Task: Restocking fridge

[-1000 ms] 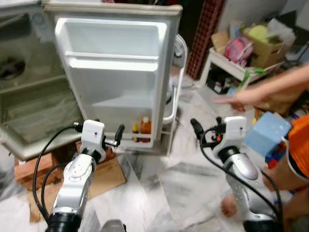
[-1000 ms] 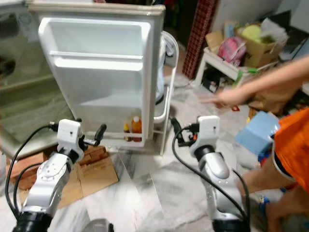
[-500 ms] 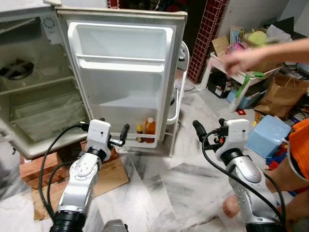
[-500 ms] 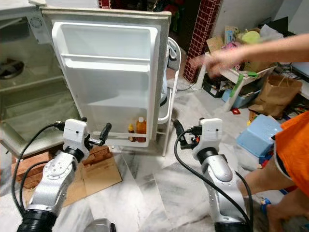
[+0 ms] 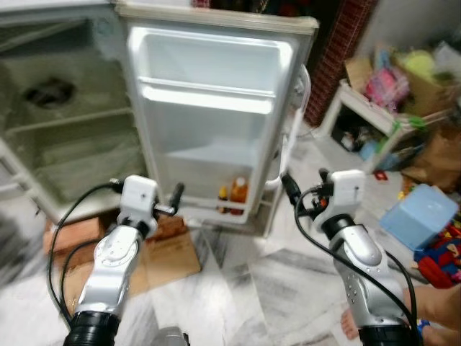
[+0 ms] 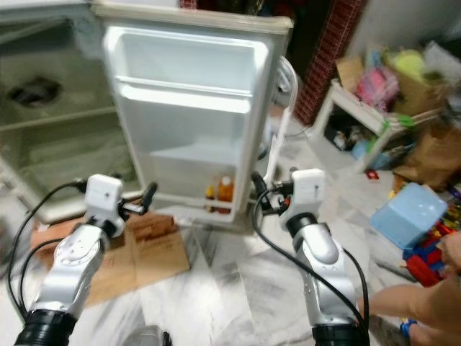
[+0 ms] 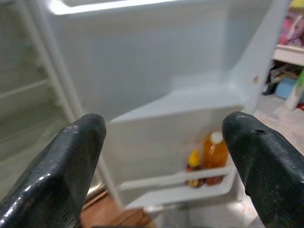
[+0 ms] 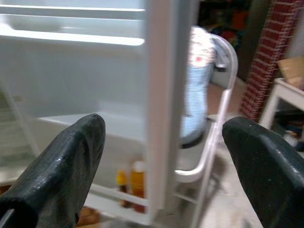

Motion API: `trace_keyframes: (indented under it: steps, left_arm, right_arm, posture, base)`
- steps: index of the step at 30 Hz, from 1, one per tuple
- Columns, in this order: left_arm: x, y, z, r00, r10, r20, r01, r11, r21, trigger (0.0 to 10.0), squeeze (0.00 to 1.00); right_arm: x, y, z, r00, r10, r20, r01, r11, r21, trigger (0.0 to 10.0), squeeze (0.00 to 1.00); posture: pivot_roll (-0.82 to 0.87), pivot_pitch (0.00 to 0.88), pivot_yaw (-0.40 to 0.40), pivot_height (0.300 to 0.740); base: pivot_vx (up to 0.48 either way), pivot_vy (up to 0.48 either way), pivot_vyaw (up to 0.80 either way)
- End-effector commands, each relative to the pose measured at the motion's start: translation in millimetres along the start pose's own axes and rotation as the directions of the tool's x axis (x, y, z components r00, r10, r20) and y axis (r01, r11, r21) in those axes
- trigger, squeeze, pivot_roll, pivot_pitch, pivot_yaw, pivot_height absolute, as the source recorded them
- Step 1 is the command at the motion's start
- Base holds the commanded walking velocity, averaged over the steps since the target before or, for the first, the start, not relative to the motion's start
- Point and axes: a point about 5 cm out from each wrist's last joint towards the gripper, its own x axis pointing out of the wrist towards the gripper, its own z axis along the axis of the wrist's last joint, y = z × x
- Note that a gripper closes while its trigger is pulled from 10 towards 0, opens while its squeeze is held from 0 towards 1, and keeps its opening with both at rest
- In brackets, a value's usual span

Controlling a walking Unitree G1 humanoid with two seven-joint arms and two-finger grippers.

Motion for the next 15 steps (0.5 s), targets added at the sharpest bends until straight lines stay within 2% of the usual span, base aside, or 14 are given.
trace_keyframes:
  steps: [1,6,15]
  left_arm:
    - [2.3,-9.8,1.2,1.000,-0.029,0.012,0.029,1.000,-0.005,10.0,0.00]
    - [1.9,-7.9,1.7,1.000,-0.014,0.013,0.014,1.000,-0.009,10.0,0.00]
    - [0.2,-7.7,-1.1,1.000,-0.004,0.000,0.004,1.000,-0.004,10.0,0.00]
  right_arm:
    - [-2.6,-5.8,2.7,1.000,-0.009,0.016,0.009,1.000,-0.020,10.0,0.00]
    - [0.2,-3.8,5.4,1.000,-0.001,0.024,0.001,1.000,-0.023,10.0,0.00]
    - [16.3,-18.5,19.1,0.998,-0.009,0.068,0.015,0.995,-0.099,10.0,0.00]
  posture:
    - [0.03,0.000,-0.050,0.740]
    - [0.03,0.000,-0.054,0.740]
    - [0.04,0.000,-0.057,0.740]
  base:
    - [0.394,0.000,0.51]
    - [0.411,0.000,0.63]
    - [0.387,0.000,0.00]
